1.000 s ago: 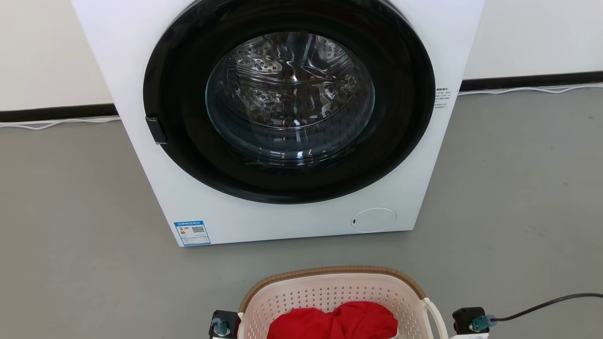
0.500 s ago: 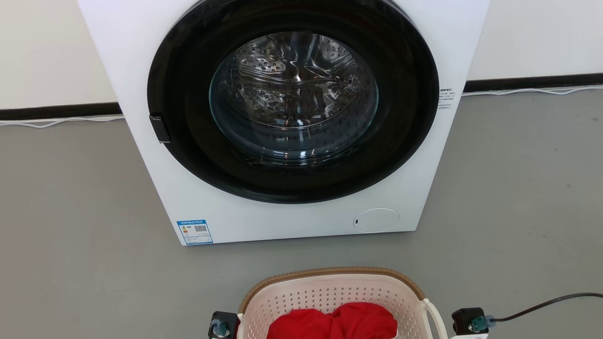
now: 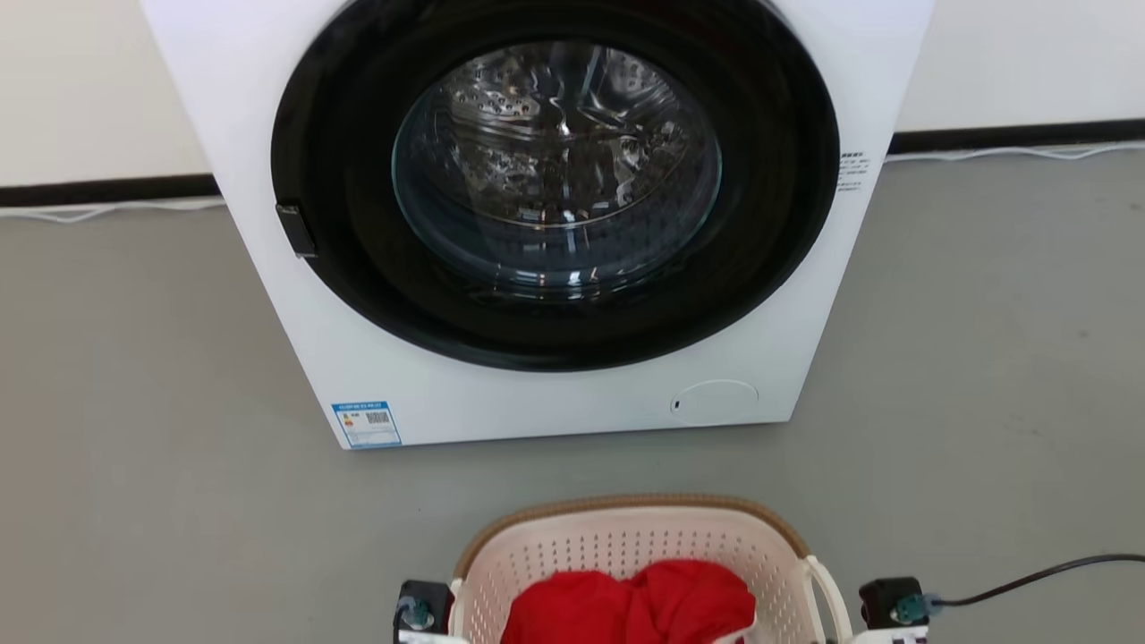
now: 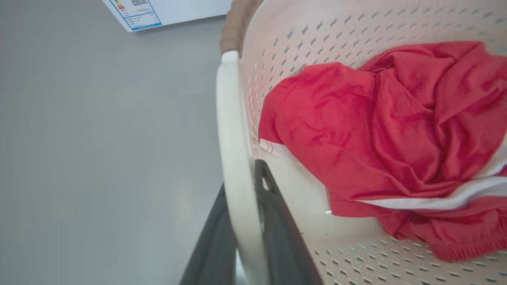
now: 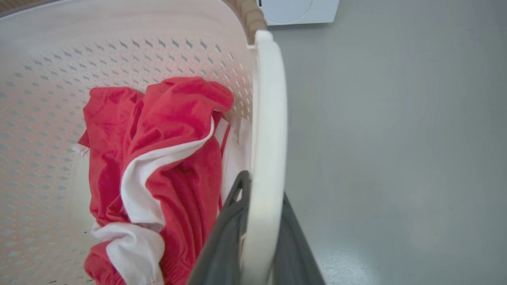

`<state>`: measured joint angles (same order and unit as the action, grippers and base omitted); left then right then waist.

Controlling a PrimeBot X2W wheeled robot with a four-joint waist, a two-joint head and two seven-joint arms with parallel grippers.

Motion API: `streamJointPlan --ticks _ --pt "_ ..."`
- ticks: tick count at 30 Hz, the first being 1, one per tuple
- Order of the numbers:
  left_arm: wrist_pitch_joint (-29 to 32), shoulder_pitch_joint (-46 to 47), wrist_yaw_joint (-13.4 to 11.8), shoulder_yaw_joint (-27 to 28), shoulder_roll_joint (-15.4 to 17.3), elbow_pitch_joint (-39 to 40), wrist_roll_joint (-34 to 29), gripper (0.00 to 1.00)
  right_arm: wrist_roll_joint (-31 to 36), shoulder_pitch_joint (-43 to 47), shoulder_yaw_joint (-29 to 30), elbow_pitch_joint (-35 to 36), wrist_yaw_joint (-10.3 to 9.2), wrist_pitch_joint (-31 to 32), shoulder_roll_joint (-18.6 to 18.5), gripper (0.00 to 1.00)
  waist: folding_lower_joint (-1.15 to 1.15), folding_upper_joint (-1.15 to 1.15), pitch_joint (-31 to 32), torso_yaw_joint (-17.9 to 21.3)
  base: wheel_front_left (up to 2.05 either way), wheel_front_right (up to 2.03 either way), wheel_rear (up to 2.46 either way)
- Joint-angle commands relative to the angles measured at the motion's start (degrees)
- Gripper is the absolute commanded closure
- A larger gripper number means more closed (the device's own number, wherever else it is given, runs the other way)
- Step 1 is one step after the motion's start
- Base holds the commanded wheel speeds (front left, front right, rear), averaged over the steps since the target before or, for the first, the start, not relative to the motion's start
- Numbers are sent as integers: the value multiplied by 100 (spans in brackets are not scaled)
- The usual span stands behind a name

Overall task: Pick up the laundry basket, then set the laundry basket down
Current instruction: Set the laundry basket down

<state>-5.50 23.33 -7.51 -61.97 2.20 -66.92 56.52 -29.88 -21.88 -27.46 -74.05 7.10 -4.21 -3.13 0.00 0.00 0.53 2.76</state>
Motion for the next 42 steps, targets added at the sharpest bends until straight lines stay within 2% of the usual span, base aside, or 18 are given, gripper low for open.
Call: streamJointPlan --ticks 1,6,14,26,35,42 --pt "-136 375 -8 87 67 109 -2 100 28 -327 -131 98 39 -182 25 100 0 0 -90 -17 0 0 0" --pt "-286 715 -89 127 67 169 27 100 157 -678 -106 89 39 -457 25 100 0 0 -576 -25 0 0 0" --pt "-622 1510 -208 298 159 -34 -5 100 375 -1421 -73 179 39 -829 25 100 0 0 -1729 64 0 0 0" --pt "-888 2489 -381 388 281 -74 -215 100 755 -2042 186 388 39 -1072 -82 100 0 0 -3192 103 0 0 0" --pt "-947 3107 -585 612 389 392 -597 100 1091 -2231 529 1168 39 -1077 -328 100 0 0 -4150 55 0 0 0" --pt "-949 3232 -774 920 494 806 -977 100 1364 -2339 809 1559 39 -1078 -433 100 0 0 -4579 6 0 0 0"
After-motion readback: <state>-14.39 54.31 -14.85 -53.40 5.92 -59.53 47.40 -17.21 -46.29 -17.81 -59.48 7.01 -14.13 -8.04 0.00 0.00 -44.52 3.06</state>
